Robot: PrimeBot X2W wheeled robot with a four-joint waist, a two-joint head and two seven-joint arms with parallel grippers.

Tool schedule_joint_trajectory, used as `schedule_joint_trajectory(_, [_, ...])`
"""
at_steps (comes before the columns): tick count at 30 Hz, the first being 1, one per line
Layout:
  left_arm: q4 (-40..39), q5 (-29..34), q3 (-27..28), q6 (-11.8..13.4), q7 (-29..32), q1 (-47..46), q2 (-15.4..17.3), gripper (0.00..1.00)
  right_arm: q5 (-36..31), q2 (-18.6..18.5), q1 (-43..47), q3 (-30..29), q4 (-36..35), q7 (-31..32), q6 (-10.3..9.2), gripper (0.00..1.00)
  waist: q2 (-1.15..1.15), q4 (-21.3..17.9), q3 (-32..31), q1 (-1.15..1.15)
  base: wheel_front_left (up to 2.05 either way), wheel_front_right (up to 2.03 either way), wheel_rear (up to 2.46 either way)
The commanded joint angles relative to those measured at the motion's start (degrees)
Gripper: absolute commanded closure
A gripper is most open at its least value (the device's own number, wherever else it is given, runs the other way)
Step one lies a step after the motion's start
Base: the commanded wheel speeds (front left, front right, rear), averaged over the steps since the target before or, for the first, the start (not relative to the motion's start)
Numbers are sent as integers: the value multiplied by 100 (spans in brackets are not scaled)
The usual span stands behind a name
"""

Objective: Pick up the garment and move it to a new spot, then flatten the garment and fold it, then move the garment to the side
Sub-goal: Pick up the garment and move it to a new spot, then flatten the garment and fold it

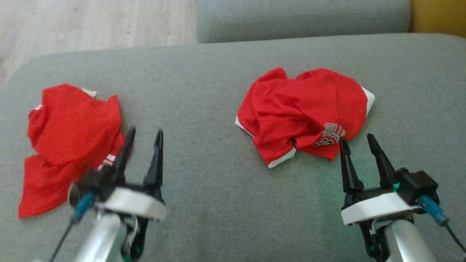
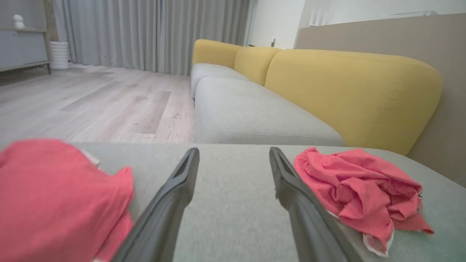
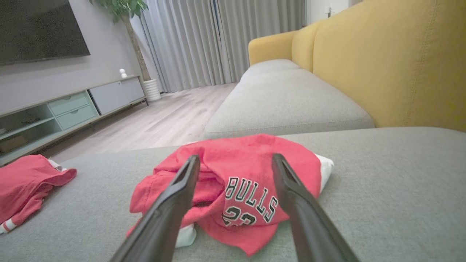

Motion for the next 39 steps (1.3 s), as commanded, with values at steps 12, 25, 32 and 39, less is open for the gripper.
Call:
schedule_joint_trajectory(12, [-480, 684, 990, -288, -53, 662, -640, 0, -198, -23, -61, 239, -122, -62, -4, 0, 0, 246, -112, 1, 0, 0, 0])
schedule_joint_trajectory(25, [-251, 927, 1100, -522, -53, 518, -972, 0, -772, -23, -964, 1359, 1333, 399, -4, 0, 0, 759, 270, 1, 0, 0, 0])
schedule_joint_trajectory(32, [-169, 954, 1068, -558, -53, 407, -1056, 0, -1193, -23, -1431, 1328, 2090, 644, -4, 0, 0, 1018, 432, 1, 0, 0, 0])
schedule_joint_trajectory(39, [-121, 972, 1112, -571, -53, 411, -1102, 0, -1360, -23, -1714, 1132, 2683, 871, -4, 100, 0, 1067, 386, 1, 0, 0, 0])
